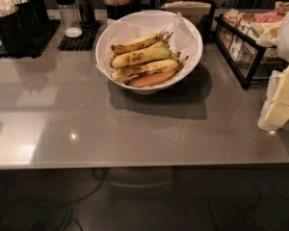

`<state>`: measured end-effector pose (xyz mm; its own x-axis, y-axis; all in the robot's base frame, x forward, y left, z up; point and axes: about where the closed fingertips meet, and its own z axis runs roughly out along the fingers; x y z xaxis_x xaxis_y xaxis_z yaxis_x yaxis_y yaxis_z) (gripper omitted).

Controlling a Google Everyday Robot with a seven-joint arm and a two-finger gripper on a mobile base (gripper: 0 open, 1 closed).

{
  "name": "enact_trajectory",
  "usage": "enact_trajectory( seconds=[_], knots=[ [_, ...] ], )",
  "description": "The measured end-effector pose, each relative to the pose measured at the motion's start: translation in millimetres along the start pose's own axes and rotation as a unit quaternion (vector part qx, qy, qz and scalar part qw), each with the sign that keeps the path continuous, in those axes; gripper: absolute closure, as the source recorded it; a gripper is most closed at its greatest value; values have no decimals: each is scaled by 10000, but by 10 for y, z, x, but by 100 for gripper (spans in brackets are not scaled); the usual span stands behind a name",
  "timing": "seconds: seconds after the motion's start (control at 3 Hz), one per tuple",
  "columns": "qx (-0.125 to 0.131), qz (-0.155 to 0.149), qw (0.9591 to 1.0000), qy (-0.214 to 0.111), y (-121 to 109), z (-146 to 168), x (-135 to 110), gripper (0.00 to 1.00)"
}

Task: Pick banana from white bowl

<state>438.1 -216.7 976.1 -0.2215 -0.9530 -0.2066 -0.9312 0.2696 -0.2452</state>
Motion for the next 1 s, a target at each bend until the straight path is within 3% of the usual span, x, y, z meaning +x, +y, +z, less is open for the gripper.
enact_trajectory(
  seconds=[0.33, 0.67, 1.0],
  knots=[
    [0, 0, 10000, 0, 0, 0, 0, 0],
    [-10, -176, 9996, -225, -78, 19, -153, 0],
    [-191, -685, 9948, -734, -274, 121, -561, 0]
  ],
)
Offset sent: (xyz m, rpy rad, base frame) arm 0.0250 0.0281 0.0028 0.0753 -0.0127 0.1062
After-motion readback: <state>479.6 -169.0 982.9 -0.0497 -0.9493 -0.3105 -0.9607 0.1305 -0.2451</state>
